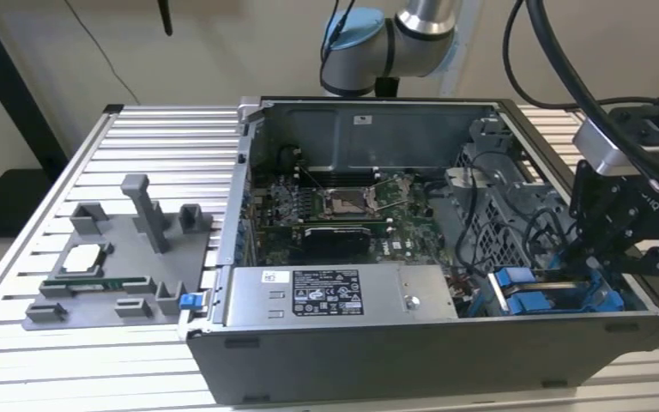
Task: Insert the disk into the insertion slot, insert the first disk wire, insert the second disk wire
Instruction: 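Insert the first disk wire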
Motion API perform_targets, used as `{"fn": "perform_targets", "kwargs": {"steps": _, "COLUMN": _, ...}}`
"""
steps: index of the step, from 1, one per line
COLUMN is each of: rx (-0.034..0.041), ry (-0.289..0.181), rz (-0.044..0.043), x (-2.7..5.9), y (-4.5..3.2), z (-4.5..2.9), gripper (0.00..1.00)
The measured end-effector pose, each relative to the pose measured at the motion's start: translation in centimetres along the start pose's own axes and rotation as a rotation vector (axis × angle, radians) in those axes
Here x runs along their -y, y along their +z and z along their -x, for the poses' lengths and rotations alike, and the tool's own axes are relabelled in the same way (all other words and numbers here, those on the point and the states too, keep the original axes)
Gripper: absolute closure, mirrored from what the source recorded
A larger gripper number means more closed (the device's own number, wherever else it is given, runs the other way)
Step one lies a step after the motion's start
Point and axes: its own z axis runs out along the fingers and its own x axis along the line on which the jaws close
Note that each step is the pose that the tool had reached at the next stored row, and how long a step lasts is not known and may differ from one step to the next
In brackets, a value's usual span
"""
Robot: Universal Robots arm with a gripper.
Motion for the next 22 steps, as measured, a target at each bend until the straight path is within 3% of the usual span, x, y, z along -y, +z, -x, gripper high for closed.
{"fn": "perform_targets", "kwargs": {"steps": 22, "rx": 0.0020, "ry": 0.031, "rz": -0.0037, "x": 0.04, "y": 0.92, "z": 0.00, "gripper": 1.00}}
